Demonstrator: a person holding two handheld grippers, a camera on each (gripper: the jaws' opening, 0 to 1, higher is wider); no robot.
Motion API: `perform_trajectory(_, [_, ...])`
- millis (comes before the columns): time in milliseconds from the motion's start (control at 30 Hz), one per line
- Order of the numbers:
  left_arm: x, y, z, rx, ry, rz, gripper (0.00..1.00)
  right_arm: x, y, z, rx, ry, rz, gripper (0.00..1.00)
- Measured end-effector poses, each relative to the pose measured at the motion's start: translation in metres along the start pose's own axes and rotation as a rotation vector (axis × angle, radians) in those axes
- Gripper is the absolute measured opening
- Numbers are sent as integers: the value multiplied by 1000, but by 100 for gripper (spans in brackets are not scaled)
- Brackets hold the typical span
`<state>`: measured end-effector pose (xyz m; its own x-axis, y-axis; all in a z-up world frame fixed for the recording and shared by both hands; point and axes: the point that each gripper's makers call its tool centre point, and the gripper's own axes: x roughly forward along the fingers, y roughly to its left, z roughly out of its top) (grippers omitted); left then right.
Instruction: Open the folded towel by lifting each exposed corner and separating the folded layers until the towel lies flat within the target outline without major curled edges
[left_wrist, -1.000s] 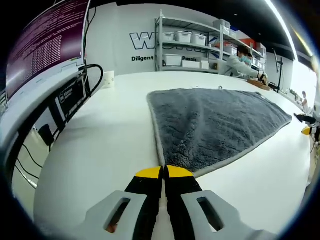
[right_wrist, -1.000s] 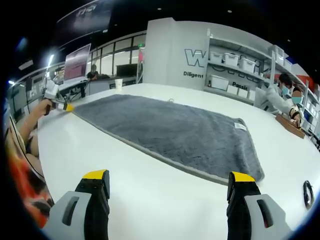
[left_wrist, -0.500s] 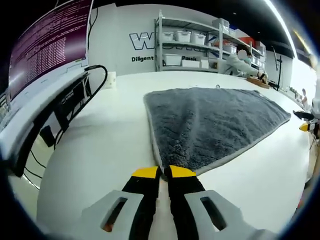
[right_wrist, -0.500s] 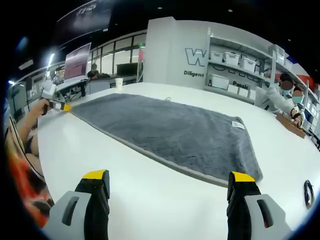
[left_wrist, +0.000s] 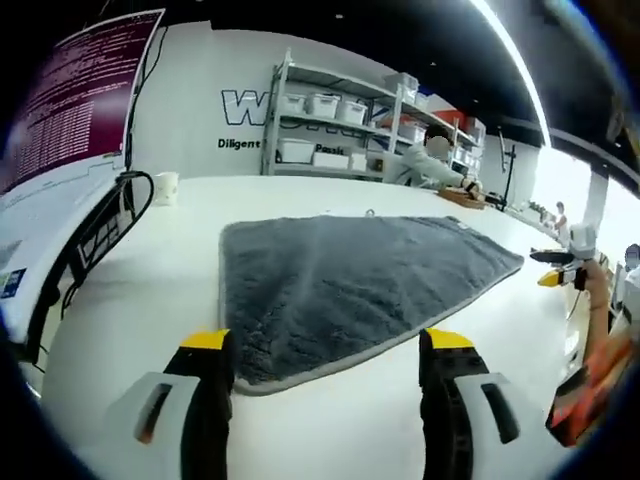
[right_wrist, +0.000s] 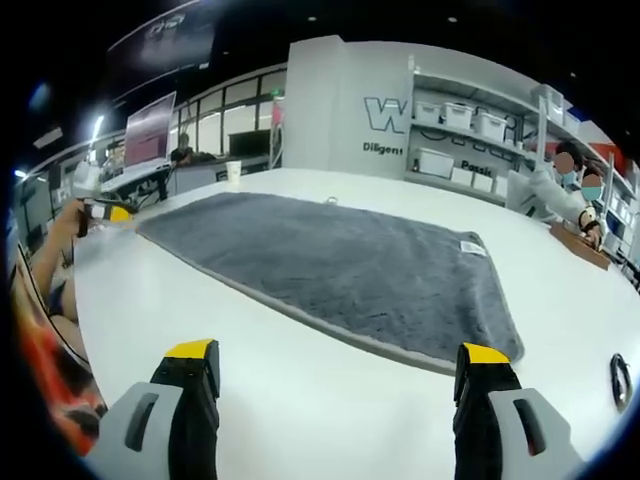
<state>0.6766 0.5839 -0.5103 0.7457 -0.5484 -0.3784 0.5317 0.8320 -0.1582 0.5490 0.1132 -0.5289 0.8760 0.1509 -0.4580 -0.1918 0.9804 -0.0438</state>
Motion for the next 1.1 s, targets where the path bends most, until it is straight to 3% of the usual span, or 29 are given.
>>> perform_trajectory(100, [0, -11, 6, -10, -28, -38, 93, 1, -3, 2, 7, -9, -1, 95])
perform_trajectory(300, [-1, -26, 11, -14, -57, -89, 99, 5, -5, 10, 28, -41, 0, 90])
perform_trajectory(533, [-2, -32, 5, 29, -37, -87, 100, 23, 8, 23, 46, -78, 51, 79])
perform_trajectory(633, [-3, -35, 3, 26, -34, -91, 100, 34, 14, 31, 45, -96, 62, 68])
perform_trajectory(733, [-3, -35, 4, 24, -39, -92, 100, 45, 24, 35, 25, -87, 87, 53])
perform_trajectory(867, [-3, -34, 1, 29, -31, -81, 100, 61, 31, 36, -18, -64, 101, 40])
perform_trajectory(1100, [-4, -34, 1, 23, -32, -81, 100, 84, 43, 36, -19, -36, 136, 31])
